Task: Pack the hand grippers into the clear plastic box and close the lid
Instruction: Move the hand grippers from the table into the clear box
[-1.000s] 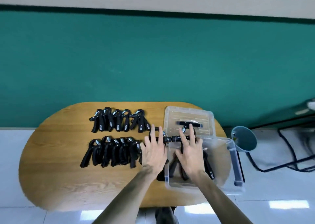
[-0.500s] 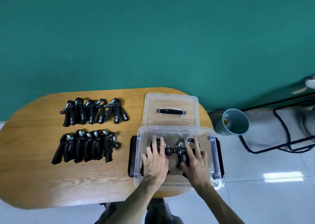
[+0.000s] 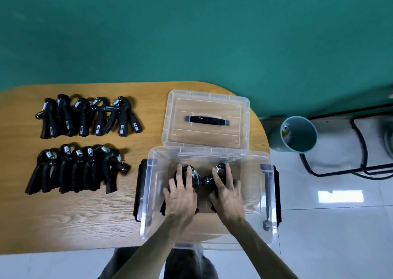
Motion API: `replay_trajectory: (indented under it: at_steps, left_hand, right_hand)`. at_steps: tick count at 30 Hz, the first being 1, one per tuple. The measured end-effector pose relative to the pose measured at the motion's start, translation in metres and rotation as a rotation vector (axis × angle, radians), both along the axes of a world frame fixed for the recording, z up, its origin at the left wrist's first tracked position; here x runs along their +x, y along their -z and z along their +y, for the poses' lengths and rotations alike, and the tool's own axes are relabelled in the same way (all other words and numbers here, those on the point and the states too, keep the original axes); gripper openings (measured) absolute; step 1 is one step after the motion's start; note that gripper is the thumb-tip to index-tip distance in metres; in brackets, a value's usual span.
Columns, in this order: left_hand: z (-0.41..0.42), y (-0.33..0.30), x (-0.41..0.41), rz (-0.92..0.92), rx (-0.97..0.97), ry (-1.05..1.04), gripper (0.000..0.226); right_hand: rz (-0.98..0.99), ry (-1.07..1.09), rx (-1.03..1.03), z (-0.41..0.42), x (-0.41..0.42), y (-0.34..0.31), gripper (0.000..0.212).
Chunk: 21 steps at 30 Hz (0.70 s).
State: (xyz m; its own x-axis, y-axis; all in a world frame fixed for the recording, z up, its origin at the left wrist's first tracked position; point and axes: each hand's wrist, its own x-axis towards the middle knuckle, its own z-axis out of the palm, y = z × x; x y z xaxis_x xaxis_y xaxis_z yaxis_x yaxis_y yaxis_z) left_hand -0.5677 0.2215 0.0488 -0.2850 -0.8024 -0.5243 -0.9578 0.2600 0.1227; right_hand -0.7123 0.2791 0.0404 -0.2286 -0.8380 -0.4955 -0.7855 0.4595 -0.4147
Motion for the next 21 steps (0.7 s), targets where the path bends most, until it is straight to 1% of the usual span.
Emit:
replay_trajectory:
  at_steps: [4,7,9,10,13,14,18,21]
  left_hand:
    - [0.001,0.012,0.0,-0.005,0.016,0.045,0.073]
    - [-0.002,0.018,-0.005,-0.012,-0.007,0.043,0.073]
    - [-0.001,0.024,-0.006,-0.026,-0.025,0.058,0.074]
    - [0.0,0.027,-0.006,-0.036,-0.033,0.068,0.077]
    - [0.002,0.035,-0.002,-0.058,-0.048,0.091,0.096]
    - [0.002,0.036,-0.002,-0.071,-0.042,0.093,0.098]
    - [0.001,0.034,-0.005,-0.076,-0.033,0.081,0.096]
    - [0.002,0.036,-0.003,-0.056,-0.044,0.072,0.097]
  right_hand:
    - [-0.008,-0.036,-0.029,-0.002,-0.005,0.012,0.075]
    - [0.003,-0.042,-0.015,0.0,-0.007,0.021,0.077]
    - [-0.008,-0.04,-0.044,0.001,-0.008,0.025,0.079]
    - [-0.006,-0.044,-0.055,0.002,-0.01,0.027,0.08]
    - [0.007,-0.078,-0.02,0.003,-0.013,0.03,0.081]
    - [0.014,-0.088,-0.018,0.002,-0.013,0.03,0.081]
    - [0.052,-0.095,0.028,0.001,-0.012,0.029,0.085]
    - [0.058,-0.094,-0.008,0.001,-0.01,0.027,0.091]
